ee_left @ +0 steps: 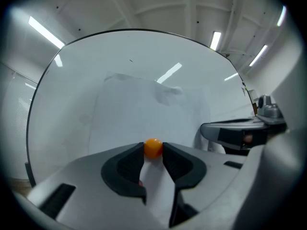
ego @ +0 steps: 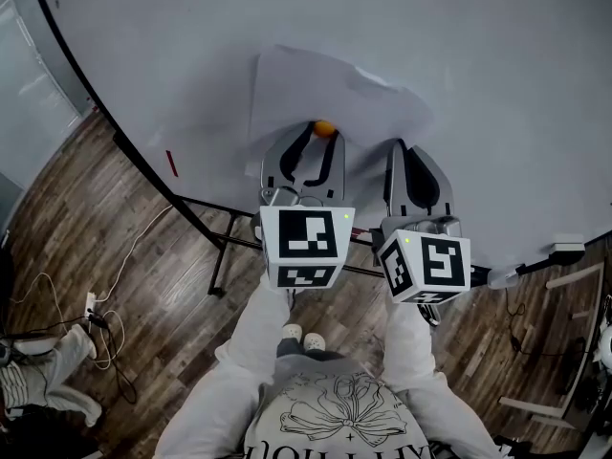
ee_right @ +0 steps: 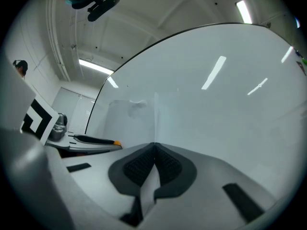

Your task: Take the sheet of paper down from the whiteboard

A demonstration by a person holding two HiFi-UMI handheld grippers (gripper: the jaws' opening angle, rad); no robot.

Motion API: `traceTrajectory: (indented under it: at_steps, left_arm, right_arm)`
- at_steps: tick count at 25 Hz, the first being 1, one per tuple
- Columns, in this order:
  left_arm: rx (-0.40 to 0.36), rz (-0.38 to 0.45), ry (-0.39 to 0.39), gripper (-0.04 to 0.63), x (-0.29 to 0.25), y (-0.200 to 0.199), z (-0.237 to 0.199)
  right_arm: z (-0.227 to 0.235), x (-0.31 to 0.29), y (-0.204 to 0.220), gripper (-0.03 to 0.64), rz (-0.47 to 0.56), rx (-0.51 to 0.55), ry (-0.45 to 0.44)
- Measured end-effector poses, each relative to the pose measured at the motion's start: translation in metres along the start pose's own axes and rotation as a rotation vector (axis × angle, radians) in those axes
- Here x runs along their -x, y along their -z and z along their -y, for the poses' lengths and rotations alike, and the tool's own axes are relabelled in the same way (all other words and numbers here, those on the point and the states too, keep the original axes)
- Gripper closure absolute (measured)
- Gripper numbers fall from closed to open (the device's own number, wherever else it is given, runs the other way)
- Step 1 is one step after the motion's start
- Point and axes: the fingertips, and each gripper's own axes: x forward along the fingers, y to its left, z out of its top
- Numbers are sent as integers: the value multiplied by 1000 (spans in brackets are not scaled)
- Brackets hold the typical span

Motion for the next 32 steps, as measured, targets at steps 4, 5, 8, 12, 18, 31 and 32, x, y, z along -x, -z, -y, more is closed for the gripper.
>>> traceTrajectory:
  at_steps: [4,5,8,12,18,31,32]
  left_arm:
    - [11,7,-4,477,5,-2,-3]
    - [15,9,-5,477,6,-2,-5]
    - [18,7,-13,477,8,-2,-8]
    - [18,4,-30,477,11,0,-14]
    - [27,1,-45,477,13,1,-21]
    - [9,-17,-50,477,4,3,-24]
    - [8,-17,-52,477,3,3,-24]
  right_arm:
    - [5,5,-3,615,2,4,24]
    - [7,6,-3,615,4,4,32]
    - [17,11,-4,615,7,-8,64]
    - [33,21,-4,615,6,-11,115]
    - [61,39,-5,615,4,-2,197]
    - [94,75,-2,614,-15,2,304]
    - [94,76,-1,614,-16,3,306]
